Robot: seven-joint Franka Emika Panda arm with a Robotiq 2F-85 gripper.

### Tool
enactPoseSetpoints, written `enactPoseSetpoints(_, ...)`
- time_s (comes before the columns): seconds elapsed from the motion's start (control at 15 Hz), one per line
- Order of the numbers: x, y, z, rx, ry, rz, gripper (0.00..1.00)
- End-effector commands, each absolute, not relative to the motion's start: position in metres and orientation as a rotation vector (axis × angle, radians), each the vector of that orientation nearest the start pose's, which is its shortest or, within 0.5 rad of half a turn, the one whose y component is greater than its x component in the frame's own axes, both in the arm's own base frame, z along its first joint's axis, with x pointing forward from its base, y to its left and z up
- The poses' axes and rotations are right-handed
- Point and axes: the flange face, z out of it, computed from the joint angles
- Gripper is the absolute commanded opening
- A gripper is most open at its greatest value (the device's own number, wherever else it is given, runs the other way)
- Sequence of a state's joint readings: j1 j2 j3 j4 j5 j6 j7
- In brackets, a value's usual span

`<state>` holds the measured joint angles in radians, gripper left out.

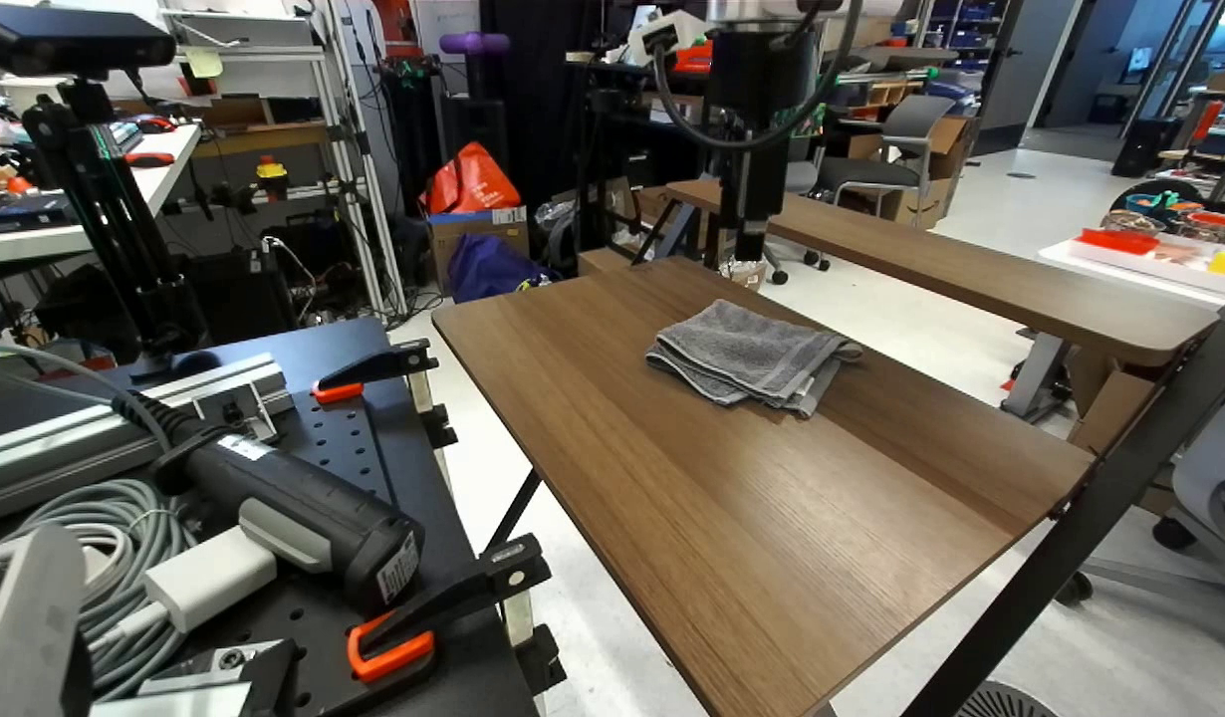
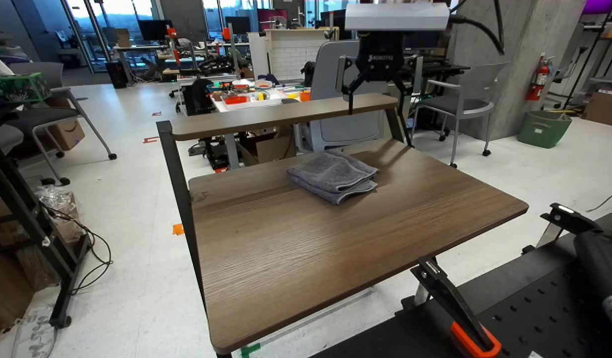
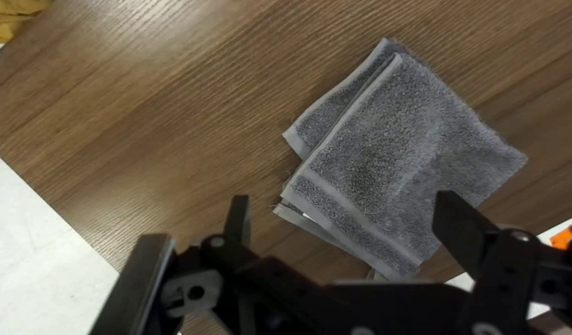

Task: Slide the towel to the left

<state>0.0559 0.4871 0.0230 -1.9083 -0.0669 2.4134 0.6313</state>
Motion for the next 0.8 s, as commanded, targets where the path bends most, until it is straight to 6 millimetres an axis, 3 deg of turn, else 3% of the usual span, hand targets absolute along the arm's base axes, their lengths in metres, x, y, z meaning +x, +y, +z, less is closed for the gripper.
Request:
enactPoseSetpoints(0.0,0.662,0.056,0.215,-3.042,0.851,-0.015,1.0)
enactPoseSetpoints(0.73,0.694,0.07,0.127,-2.995,0.909,0.045,1.0)
